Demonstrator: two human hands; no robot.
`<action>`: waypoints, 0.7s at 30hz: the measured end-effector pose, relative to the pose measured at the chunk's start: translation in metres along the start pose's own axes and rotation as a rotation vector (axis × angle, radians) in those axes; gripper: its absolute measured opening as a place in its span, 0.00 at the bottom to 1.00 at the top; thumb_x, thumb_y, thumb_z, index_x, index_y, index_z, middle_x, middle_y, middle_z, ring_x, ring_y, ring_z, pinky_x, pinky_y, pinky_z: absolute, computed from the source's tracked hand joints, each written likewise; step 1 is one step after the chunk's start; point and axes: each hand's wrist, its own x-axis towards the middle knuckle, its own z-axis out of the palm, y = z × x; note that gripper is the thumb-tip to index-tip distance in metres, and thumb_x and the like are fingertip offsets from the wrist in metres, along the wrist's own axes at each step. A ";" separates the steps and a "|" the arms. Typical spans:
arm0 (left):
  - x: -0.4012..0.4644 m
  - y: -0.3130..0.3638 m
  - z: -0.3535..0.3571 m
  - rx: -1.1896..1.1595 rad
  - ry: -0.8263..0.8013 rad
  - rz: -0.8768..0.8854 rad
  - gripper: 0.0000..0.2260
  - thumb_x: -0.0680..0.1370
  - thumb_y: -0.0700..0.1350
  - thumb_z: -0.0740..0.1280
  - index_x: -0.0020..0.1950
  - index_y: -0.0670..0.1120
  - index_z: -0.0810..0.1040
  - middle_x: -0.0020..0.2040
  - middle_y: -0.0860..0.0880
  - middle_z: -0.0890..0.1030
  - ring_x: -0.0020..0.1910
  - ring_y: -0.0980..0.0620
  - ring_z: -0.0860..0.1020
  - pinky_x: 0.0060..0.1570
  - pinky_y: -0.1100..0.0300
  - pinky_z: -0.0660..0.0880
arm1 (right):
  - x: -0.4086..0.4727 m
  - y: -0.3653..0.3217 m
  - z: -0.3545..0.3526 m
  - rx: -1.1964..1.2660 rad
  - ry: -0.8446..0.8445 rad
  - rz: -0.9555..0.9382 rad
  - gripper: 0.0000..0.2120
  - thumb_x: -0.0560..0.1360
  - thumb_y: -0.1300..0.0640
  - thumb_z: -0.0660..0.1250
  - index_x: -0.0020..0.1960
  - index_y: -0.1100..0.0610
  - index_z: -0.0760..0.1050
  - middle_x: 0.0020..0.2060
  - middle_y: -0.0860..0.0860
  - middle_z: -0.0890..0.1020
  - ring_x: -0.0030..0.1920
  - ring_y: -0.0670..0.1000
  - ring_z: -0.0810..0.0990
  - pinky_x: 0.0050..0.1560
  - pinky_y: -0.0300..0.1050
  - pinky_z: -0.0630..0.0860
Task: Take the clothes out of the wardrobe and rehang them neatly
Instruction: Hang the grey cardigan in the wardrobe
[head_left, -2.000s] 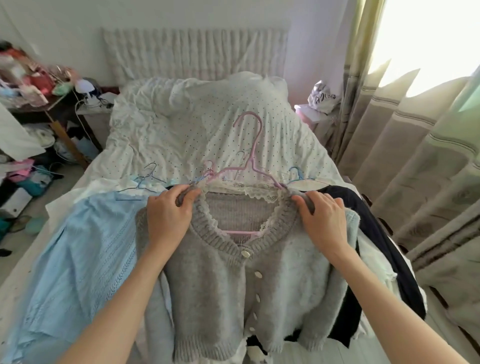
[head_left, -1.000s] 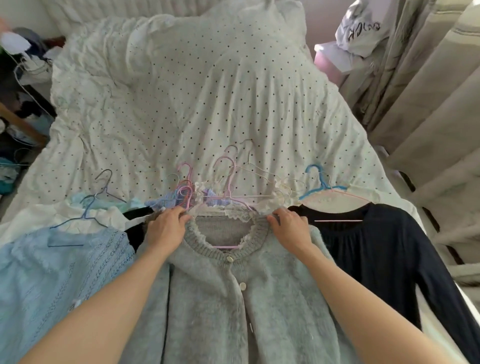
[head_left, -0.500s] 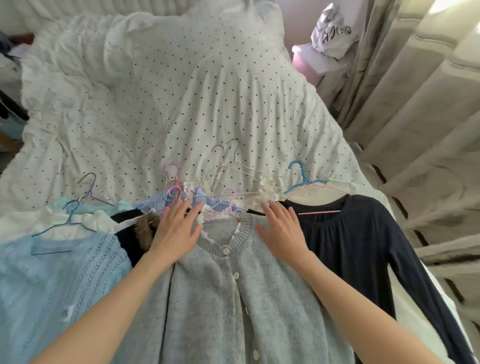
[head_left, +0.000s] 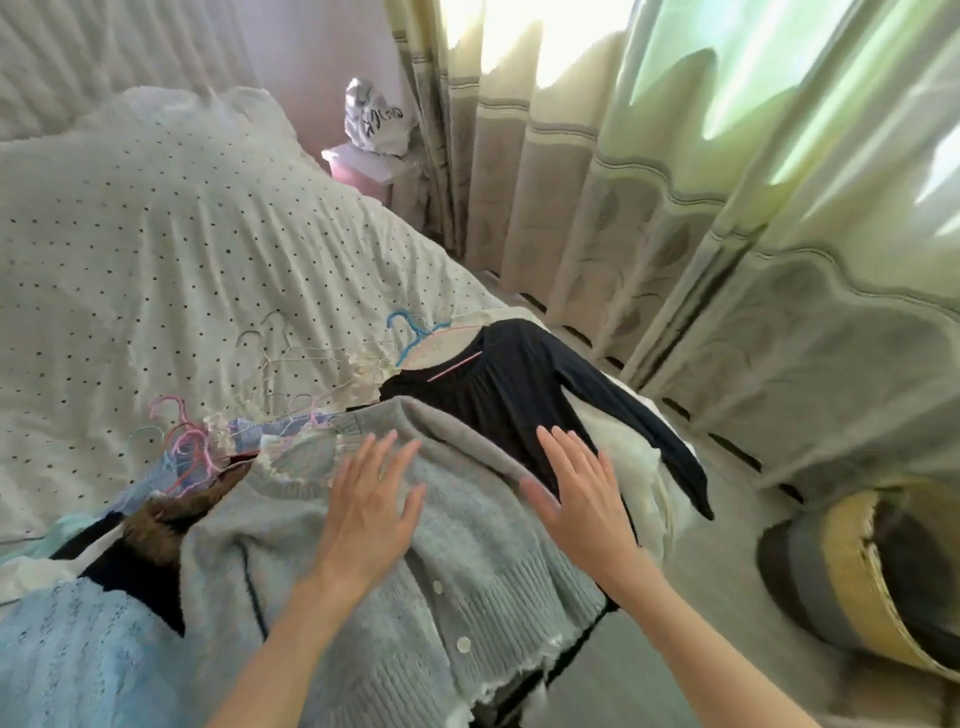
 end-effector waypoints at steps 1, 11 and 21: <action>0.000 0.014 0.002 -0.002 -0.012 0.059 0.29 0.74 0.58 0.48 0.70 0.47 0.67 0.71 0.44 0.66 0.73 0.45 0.59 0.70 0.49 0.52 | -0.017 0.013 -0.009 -0.009 0.044 0.043 0.31 0.76 0.38 0.49 0.74 0.53 0.60 0.71 0.51 0.65 0.73 0.53 0.60 0.72 0.53 0.50; 0.004 0.211 0.065 -0.063 -0.187 0.655 0.22 0.76 0.52 0.55 0.66 0.46 0.72 0.65 0.42 0.73 0.68 0.41 0.67 0.65 0.44 0.66 | -0.190 0.130 -0.097 -0.005 0.444 0.560 0.28 0.76 0.44 0.56 0.73 0.55 0.62 0.71 0.53 0.67 0.73 0.53 0.60 0.72 0.54 0.47; -0.102 0.479 0.157 -0.184 -0.428 1.149 0.25 0.76 0.55 0.55 0.71 0.47 0.67 0.71 0.43 0.67 0.72 0.41 0.60 0.69 0.47 0.57 | -0.411 0.248 -0.184 -0.126 0.582 1.035 0.28 0.79 0.44 0.54 0.76 0.49 0.50 0.75 0.48 0.55 0.76 0.48 0.48 0.74 0.51 0.39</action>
